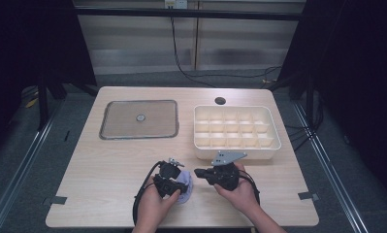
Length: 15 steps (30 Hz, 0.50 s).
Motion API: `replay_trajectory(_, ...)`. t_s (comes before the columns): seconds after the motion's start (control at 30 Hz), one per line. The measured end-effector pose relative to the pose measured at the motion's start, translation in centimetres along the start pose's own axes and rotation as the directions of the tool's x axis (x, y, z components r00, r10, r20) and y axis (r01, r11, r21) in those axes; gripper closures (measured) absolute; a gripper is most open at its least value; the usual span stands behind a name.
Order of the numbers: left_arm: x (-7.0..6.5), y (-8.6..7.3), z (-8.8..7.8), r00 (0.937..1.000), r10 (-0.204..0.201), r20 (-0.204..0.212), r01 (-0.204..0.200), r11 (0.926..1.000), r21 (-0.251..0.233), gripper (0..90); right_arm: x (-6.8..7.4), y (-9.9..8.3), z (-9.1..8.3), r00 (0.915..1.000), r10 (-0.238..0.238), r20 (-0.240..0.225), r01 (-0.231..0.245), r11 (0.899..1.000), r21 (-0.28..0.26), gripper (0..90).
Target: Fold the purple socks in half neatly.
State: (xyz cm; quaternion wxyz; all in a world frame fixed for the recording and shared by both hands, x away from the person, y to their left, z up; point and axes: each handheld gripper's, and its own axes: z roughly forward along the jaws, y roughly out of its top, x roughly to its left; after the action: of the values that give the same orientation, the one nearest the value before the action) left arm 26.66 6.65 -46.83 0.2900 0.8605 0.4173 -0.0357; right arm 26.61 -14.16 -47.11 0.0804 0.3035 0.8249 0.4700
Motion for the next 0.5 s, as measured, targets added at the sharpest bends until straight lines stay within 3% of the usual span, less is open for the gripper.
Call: replay_trajectory(0.5,0.0,-0.1,0.0,1.0000,-0.006,0.007,0.006,0.9999,-0.009,82.7,0.3,1.4,2.0,0.9995,-0.029,-0.008,0.029,0.999,0.025,90.0)
